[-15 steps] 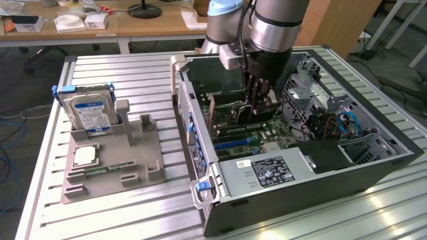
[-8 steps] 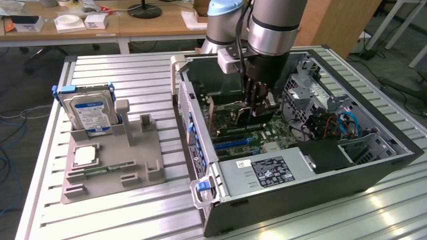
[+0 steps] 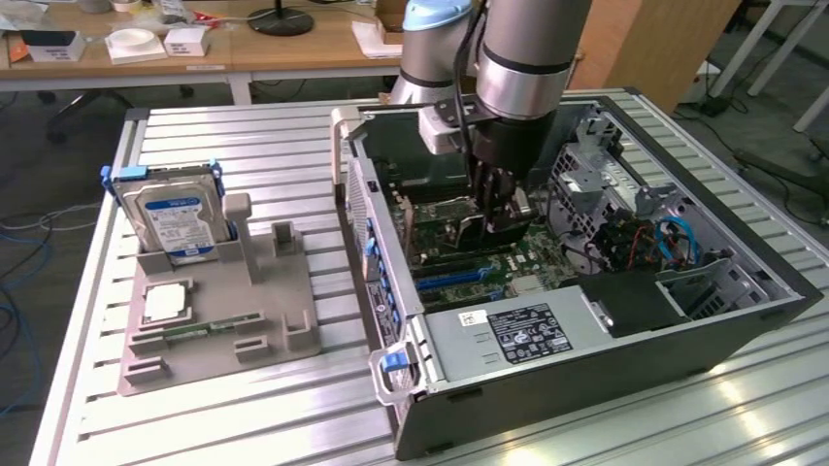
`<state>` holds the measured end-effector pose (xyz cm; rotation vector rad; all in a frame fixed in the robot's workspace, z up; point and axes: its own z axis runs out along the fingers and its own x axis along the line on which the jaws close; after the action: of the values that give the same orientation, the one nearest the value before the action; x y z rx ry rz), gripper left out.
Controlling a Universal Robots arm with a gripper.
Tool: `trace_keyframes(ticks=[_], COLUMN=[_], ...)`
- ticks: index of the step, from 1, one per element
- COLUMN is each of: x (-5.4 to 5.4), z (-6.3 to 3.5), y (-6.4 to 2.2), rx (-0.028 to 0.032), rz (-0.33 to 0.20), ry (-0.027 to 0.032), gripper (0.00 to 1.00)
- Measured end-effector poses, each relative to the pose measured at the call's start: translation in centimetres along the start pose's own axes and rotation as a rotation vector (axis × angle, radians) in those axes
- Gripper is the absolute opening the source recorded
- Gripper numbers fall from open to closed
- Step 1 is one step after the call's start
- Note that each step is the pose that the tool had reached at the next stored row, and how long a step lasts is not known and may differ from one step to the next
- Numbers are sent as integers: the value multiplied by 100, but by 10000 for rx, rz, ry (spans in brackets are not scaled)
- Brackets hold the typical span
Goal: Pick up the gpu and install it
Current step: 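Insert the gpu into the slot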
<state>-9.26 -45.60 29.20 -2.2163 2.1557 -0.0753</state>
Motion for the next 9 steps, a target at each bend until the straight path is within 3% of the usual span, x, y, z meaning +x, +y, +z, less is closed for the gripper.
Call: trace_keyframes(ticks=[1,3,4,9], x=[-1,-1,-2,-2], z=[60,164,222,309], y=[18,50,57,67], rx=[50,88,97,98], rz=[-36,-114,-126,-126], ry=[-1,-6,-7,-6], gripper=[27,27,27,27])
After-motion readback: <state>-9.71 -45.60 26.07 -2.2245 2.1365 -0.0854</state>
